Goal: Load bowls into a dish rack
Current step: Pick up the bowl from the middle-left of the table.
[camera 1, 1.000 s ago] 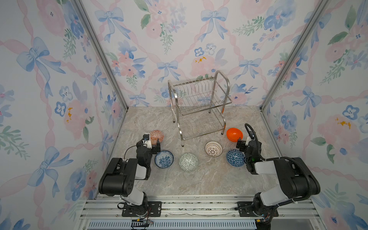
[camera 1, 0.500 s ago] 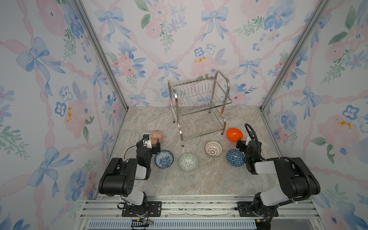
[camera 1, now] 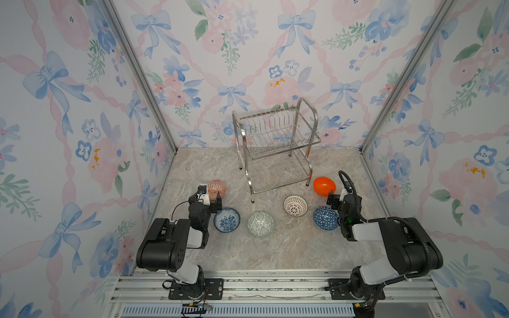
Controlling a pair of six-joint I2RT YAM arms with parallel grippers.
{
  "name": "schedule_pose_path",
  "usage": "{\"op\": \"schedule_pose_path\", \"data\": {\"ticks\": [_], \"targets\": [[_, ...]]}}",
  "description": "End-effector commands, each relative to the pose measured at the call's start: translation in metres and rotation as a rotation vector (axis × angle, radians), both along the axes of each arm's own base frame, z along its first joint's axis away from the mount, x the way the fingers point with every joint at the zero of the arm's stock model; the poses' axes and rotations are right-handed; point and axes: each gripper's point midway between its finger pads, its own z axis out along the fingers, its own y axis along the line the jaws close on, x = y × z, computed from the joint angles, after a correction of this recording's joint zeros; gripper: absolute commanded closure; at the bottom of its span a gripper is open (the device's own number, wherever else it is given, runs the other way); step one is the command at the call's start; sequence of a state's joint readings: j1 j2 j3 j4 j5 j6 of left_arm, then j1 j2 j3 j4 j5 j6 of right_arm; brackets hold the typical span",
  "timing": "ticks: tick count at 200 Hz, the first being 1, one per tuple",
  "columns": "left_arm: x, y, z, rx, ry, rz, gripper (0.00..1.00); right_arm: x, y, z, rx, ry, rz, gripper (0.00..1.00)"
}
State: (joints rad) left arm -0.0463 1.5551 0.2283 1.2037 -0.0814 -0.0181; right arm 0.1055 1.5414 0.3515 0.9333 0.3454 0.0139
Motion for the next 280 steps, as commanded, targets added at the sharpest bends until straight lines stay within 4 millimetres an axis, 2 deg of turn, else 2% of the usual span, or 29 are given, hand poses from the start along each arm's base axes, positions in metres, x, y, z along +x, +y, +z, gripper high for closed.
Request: {"op": "schedule_pose_path", "data": {"ticks": [1, 112, 149, 174, 186, 200, 215, 237, 260, 280], "targets": [[0.003, 0.003, 0.002, 0.014, -0.009, 0.011, 0.02, 0.008, 0.001, 0.007, 0.01, -0.022, 0.014, 0.03], [0.004, 0.003, 0.001, 0.0, -0.004, 0.003, 0.03, 0.008, 0.001, 0.007, 0.019, -0.019, 0.022, 0.03], [0.009, 0.023, 0.018, -0.024, 0.021, 0.119, 0.03, 0.003, 0.002, 0.016, 0.006, -0.03, 0.017, 0.03], [0.0, 0.024, 0.023, -0.013, 0.011, 0.133, 0.03, 0.005, 0.012, 0.023, -0.063, -0.016, 0.02, 0.03], [-0.004, 0.031, 0.033, -0.013, -0.017, 0.189, 0.03, 0.004, 0.013, 0.027, -0.103, -0.004, -0.009, 0.03], [-0.009, 0.038, 0.048, -0.034, -0.051, 0.237, 0.02, 0.002, 0.005, 0.033, -0.15, 0.036, -0.096, 0.03], [-0.011, 0.05, 0.065, -0.062, -0.077, 0.31, 0.03, -0.001, -0.009, 0.033, -0.18, 0.158, -0.205, 0.03], [-0.015, 0.068, 0.076, -0.136, -0.024, 0.45, 0.03, -0.01, -0.034, 0.046, -0.211, 0.3, -0.411, 0.03], [-0.022, 0.058, 0.082, -0.193, 0.029, 0.473, 0.03, -0.025, -0.051, 0.06, -0.154, 0.333, -0.566, 0.03], [-0.035, 0.045, 0.087, -0.216, 0.02, 0.498, 0.03, -0.024, -0.04, 0.054, -0.02, 0.323, -0.469, 0.03]]}}
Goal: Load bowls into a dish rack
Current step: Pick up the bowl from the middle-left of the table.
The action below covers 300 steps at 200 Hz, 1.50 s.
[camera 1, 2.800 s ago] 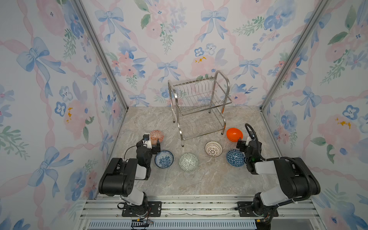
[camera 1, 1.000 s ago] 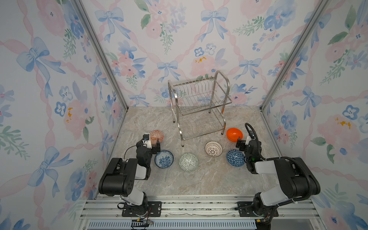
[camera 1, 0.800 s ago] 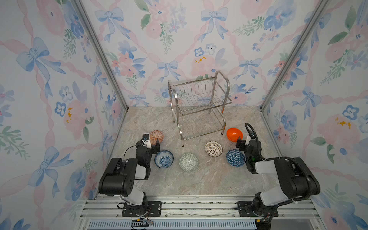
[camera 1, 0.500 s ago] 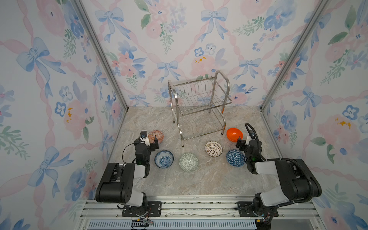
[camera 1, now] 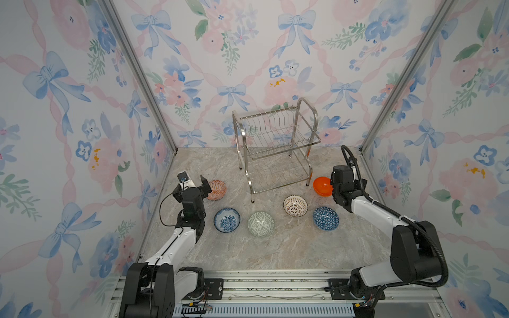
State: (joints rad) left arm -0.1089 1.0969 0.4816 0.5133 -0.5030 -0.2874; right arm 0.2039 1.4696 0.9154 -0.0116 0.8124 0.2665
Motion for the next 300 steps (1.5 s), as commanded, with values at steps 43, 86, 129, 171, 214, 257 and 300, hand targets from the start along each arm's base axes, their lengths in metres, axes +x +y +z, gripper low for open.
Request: {"op": "schedule_pose_path", "data": {"ticks": [43, 86, 129, 171, 214, 257, 300], "targets": [[-0.021, -0.024, -0.041, -0.122, 0.23, 0.036, 0.03, -0.047, 0.02, -0.034, 0.239, 0.109, 0.108, 0.03], [-0.016, -0.032, -0.061, -0.121, 0.358, 0.019, 0.03, -0.053, 0.074, -0.023, 0.193, 0.124, 0.305, 0.03], [-0.011, -0.039, -0.104, -0.226, 0.481, -0.011, 0.02, -0.072, 0.104, -0.019, 0.212, 0.106, 0.423, 0.03], [-0.008, -0.027, -0.127, -0.354, 0.559, 0.024, 0.03, -0.082, 0.125, -0.016, 0.266, 0.07, 0.531, 0.03], [0.007, -0.022, -0.132, -0.422, 0.575, 0.02, 0.02, -0.085, 0.135, -0.013, 0.271, 0.056, 0.571, 0.03], [0.018, -0.019, -0.145, -0.468, 0.608, 0.016, 0.1, -0.085, 0.137, -0.01, 0.278, 0.042, 0.579, 0.03], [0.027, -0.02, -0.152, -0.465, 0.632, 0.011, 0.28, -0.083, 0.143, -0.008, 0.291, 0.038, 0.595, 0.03]]}}
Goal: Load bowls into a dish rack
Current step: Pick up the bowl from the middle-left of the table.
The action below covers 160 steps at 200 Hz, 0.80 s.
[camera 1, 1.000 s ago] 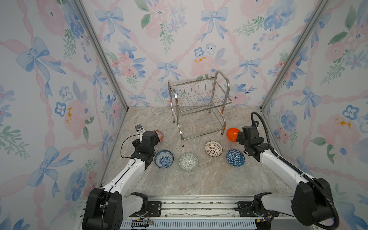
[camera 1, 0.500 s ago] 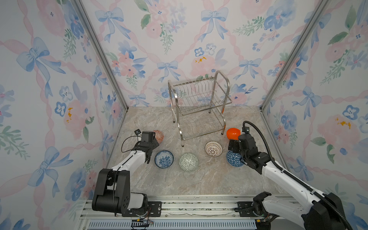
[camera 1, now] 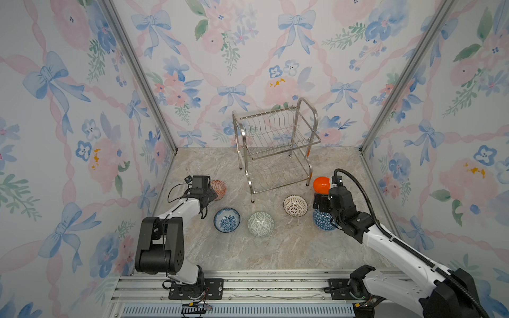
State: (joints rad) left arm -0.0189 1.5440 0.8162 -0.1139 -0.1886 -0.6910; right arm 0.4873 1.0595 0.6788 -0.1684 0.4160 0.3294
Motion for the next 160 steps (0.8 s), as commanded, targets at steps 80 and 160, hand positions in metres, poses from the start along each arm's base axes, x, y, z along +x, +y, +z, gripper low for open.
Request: {"op": "schedule_pose_path", "data": {"ticks": [80, 160], "targets": [[0.008, 0.002, -0.008, -0.003, 0.025, -0.011, 0.69, -0.001, 0.001, 0.006, 0.015, -0.026, -0.011, 0.03], [0.01, -0.002, -0.001, -0.019, 0.001, -0.029, 1.0, -0.001, 0.005, 0.005, 0.032, -0.014, 0.001, 0.03]]}}
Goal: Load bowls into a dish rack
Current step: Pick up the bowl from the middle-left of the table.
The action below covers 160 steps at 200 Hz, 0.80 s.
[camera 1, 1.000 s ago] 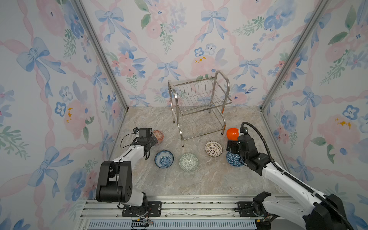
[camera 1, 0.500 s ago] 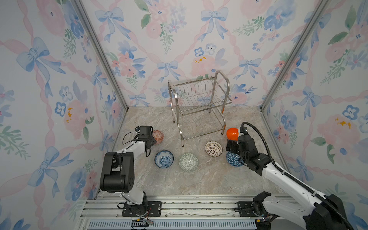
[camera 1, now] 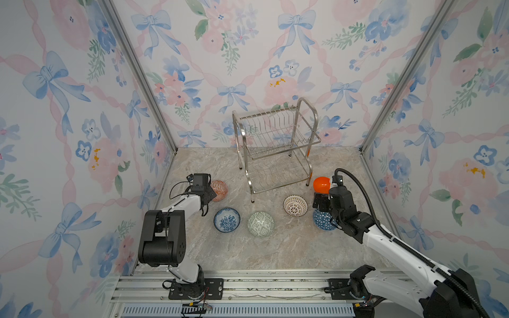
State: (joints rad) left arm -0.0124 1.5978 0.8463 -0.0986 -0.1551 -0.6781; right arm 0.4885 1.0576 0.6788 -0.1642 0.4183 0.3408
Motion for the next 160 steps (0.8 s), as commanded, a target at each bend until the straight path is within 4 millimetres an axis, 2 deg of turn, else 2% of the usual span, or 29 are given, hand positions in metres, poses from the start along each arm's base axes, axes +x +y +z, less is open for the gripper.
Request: {"op": "schedule_pose_path", "data": {"ticks": [1, 82, 136, 160], "targets": [[0.0, 0.001, 0.007, -0.001, -0.01, -0.006, 1.0, -0.001, 0.005, 0.003, 0.021, -0.009, 0.009, 0.03], [0.003, -0.007, 0.029, -0.043, -0.077, -0.027, 1.0, 0.006, 0.006, -0.006, 0.053, 0.046, 0.008, 0.03], [0.004, -0.016, 0.039, -0.097, -0.116, -0.049, 1.0, 0.038, 0.003, -0.013, 0.108, 0.101, -0.011, 0.03], [0.001, -0.021, 0.041, -0.127, -0.137, -0.055, 1.0, 0.057, 0.014, -0.016, 0.151, 0.108, 0.016, 0.03]]}}
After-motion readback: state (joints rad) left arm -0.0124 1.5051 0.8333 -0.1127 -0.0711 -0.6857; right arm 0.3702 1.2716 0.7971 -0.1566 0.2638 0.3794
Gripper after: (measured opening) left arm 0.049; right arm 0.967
